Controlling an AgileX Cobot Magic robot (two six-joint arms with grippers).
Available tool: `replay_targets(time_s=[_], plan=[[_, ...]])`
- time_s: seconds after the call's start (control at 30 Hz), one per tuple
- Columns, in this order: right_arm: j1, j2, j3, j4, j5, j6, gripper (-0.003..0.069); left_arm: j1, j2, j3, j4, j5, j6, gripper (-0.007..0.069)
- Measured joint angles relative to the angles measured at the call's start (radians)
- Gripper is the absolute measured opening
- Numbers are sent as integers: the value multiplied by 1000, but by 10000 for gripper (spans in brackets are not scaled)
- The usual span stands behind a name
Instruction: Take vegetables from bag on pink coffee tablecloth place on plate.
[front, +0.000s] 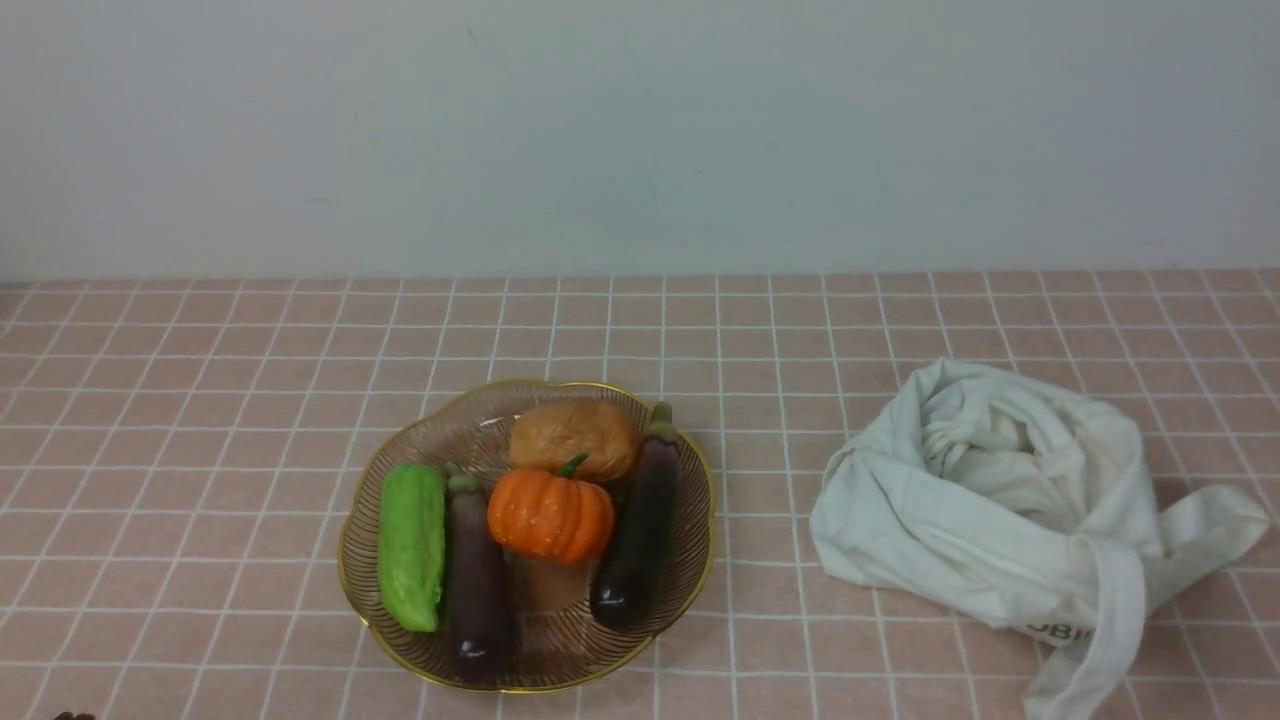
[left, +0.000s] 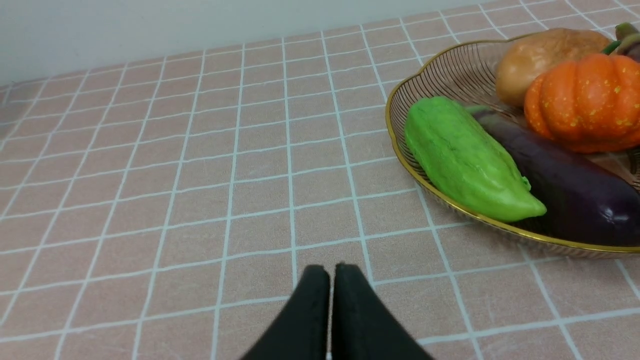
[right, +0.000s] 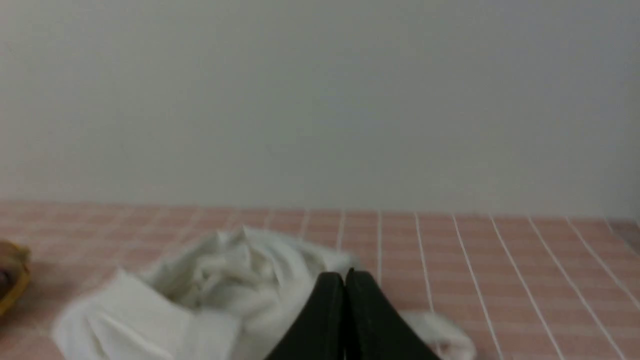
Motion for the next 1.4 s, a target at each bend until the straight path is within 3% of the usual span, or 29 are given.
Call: replay_targets(time_s=[0.03,0.13,1.4], plan=[[-30,-2,7,-1,83,0,-12,0,0,0,0,0,0,-5],[-43,-3,4,-10,116,-4,-12,0,0,0,0,0,0,-5],[-35,-3,4,-13,120,-8,-12,0,0,0,0,0,0,-5]])
